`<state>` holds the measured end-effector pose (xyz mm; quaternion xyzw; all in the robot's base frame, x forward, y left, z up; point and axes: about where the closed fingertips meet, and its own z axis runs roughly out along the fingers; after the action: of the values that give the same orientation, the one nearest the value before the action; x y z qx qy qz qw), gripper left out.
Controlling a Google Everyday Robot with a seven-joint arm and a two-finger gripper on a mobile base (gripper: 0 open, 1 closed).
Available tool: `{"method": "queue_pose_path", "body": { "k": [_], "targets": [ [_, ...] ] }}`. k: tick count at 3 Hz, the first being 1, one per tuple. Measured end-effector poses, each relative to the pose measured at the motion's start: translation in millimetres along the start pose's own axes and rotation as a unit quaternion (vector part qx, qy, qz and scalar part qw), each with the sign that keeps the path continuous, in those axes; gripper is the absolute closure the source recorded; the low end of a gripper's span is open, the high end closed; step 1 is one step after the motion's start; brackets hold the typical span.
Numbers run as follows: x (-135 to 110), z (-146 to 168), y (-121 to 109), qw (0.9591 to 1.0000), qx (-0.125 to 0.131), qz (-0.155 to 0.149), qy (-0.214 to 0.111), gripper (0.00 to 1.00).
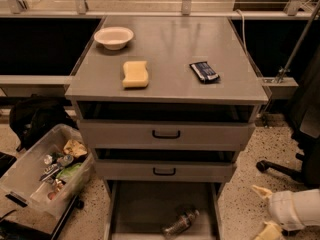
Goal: Pick water bottle from bottom drawer and place on counter
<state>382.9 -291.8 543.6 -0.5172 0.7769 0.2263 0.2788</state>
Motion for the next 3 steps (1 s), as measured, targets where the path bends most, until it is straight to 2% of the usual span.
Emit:
{"method": "queue_pose_path", "body": {
  "k": [1,2,3],
  "targets": [
    [47,66,-42,0.9985,0.006,0.054,-0.004,0.00],
    [87,122,-60,0.9949,-0.007,0.100,-0.014,0.00],
    [122,174,-73,0.9896,-0.020,0.141,-0.024,0.00]
  ]
}}
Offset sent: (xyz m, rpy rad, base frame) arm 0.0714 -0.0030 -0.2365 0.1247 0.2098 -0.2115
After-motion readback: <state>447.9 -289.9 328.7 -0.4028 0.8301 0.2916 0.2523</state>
